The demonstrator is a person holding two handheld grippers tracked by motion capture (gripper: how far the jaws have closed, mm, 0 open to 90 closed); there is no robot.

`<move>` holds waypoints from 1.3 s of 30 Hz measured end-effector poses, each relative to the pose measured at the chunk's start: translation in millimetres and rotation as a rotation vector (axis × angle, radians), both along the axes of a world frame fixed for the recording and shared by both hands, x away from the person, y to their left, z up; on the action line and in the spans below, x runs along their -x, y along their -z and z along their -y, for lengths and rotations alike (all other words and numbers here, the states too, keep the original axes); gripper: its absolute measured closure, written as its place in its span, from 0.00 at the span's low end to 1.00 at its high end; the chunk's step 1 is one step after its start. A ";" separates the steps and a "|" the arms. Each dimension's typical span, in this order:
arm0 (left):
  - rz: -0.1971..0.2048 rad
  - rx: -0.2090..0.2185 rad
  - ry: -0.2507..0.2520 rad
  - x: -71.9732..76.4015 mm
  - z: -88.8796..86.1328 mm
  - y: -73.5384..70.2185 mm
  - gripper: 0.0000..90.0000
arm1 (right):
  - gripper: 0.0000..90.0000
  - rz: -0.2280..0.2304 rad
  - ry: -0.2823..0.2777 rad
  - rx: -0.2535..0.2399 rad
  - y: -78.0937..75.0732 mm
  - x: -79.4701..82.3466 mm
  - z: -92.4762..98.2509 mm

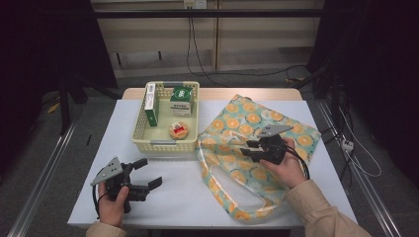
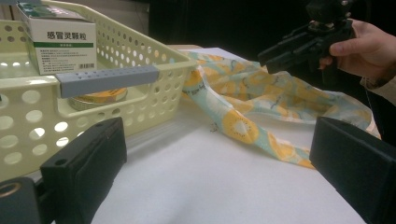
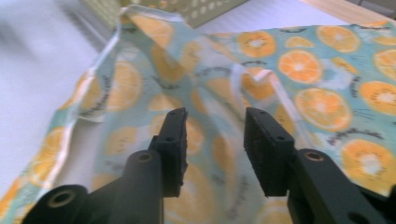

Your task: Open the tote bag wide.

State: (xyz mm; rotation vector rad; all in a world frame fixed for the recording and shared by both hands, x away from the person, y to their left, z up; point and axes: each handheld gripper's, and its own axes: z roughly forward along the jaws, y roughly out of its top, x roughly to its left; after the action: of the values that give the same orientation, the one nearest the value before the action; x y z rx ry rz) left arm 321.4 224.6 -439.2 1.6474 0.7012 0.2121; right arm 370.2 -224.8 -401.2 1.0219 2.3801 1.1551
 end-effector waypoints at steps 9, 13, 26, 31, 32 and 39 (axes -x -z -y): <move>0.002 0.001 0.002 -0.1 0.1 -0.1 0.04 | 1.00 -0.091 -0.121 -0.039 12.0 7.9 -12.7; 0.005 -0.001 0.001 -0.1 -0.8 -0.6 0.04 | 1.00 -0.124 -0.123 0.007 27.1 7.4 -13.3; -0.002 0.000 -0.001 -0.5 -1.3 0.9 0.04 | 0.71 -0.055 0.106 0.089 43.2 -16.5 33.8; -0.008 -0.005 0.005 -1.1 0.5 2.0 0.04 | 0.61 -0.051 0.119 0.135 49.4 -15.0 38.8; -0.007 -0.003 0.006 -1.1 1.2 2.0 0.04 | 0.60 -0.045 0.121 0.148 50.5 -15.5 38.6; -0.008 -0.004 0.007 -1.1 1.3 2.1 0.04 | 0.79 -0.059 0.153 0.094 56.6 -22.9 43.2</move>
State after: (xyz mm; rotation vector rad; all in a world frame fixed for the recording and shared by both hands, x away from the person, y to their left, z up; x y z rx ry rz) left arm 322.5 223.3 -441.3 1.6551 0.7012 0.2024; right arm 393.1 -267.9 -457.8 1.1979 2.3291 0.9634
